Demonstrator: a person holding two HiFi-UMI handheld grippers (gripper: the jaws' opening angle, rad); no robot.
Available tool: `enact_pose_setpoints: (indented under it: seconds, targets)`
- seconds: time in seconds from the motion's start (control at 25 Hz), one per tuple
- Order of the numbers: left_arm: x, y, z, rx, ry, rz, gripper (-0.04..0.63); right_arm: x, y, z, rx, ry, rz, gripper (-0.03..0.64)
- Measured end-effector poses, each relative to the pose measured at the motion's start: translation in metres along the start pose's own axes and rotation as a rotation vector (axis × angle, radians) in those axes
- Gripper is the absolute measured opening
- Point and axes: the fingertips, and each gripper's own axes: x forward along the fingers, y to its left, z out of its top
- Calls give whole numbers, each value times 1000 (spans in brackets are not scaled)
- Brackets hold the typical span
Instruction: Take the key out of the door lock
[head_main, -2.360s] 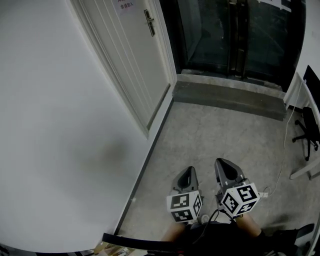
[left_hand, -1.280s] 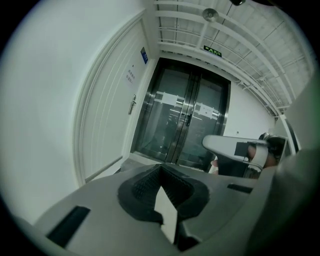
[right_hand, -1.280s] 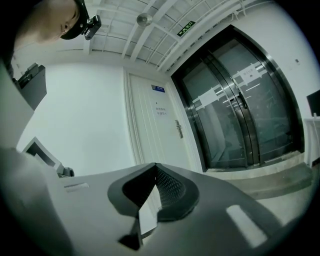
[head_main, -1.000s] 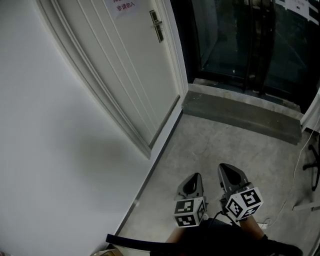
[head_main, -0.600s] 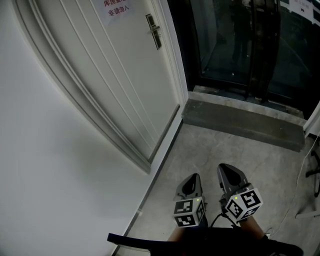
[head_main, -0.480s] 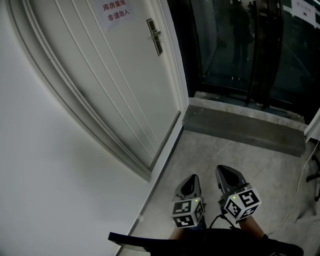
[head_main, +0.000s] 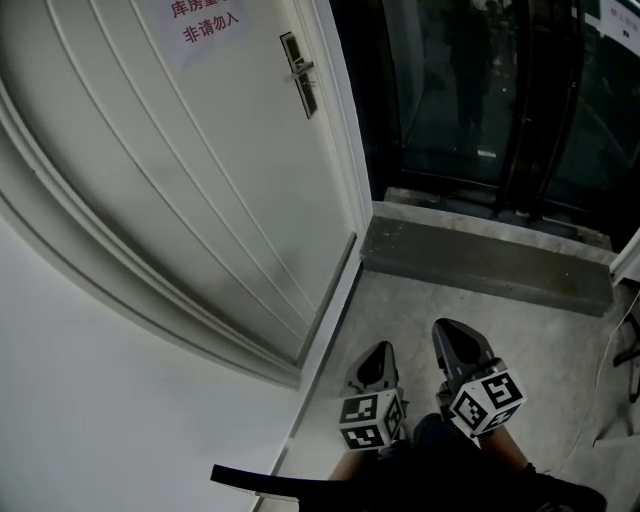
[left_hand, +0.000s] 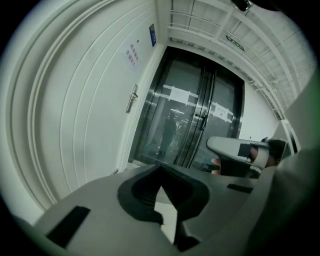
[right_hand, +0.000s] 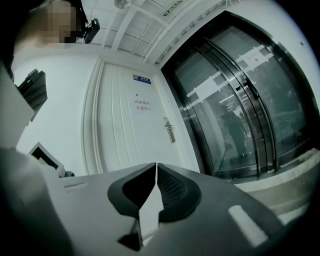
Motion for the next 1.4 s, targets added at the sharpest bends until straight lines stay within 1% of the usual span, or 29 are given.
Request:
enact_pose_setpoints:
  seconds: [0.2,0.32,0.48,0.64,0.76,0.92,1.12,1.28,1.4]
  targets:
    - [43,26,11,-36,17,23,0,54,-19,-4,7,26,23,2]
    - [76,46,29,-59,7,49,0,98,-33,-2,2,36,61,3]
    - [133,72,59,-73,-20,101,0,164,-60,8,-8,47,112,2]
    - [195,77,96,-71,-39,134,0,219,-103,31,-15,52,150,3]
    - [240,78,125,-85,-59,153,0,257,-135,46,-23,62,172,2]
    - [298,80,145,-73,-71,154,0,301,-175,65,-39,48,180,2]
    - [341,90,163,-83,-80,179,0,343,-207,68,-34,56,197,3]
    - [362,110,171,-97,-69,219,0,374,-214,68,-30,61,221,3]
    - [381,123,182,-101,-69,232,0,399,-218,68,-30,69,240,3]
